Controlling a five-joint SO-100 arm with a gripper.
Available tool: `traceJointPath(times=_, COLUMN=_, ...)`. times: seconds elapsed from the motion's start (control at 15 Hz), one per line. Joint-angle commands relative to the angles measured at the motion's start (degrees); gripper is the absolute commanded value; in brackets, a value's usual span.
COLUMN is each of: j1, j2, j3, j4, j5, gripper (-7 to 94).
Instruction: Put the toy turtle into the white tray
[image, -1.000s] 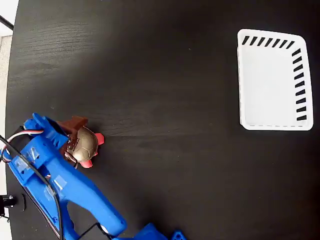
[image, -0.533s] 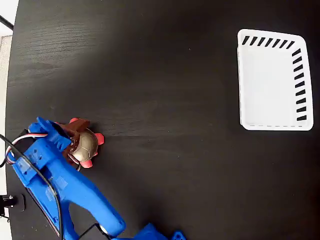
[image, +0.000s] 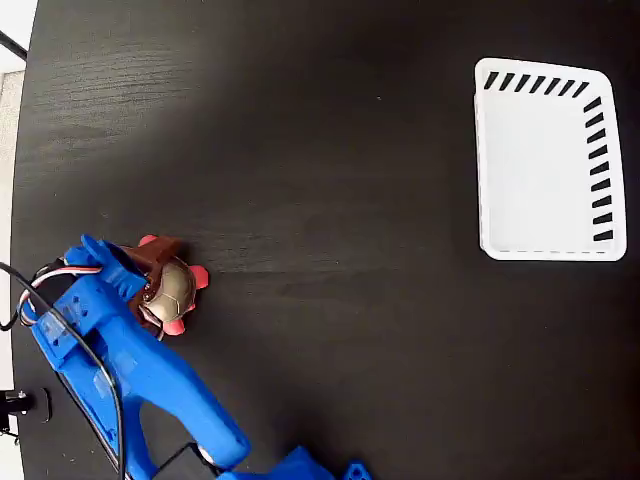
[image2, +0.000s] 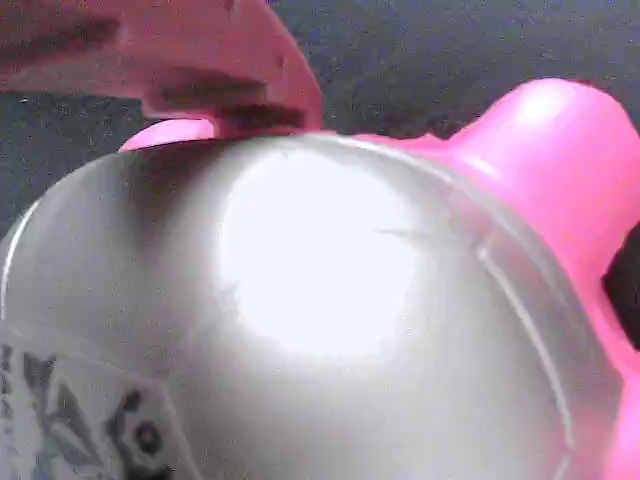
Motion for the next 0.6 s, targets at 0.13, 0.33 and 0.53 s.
traceJointPath(times=0.13, j1=0.0, j2=2.81, j3=-0.09, j4=0.62, j5=-0.18, gripper=38)
traceJointPath(times=0.33, j1=0.88, j2=3.25, j3=-0.09, j4=0.79, j5=-0.79, gripper=16)
traceJointPath(times=0.53, j1=2.29, j2=3.43, j3=-0.62, j4=1.05, j5=-2.29, gripper=0)
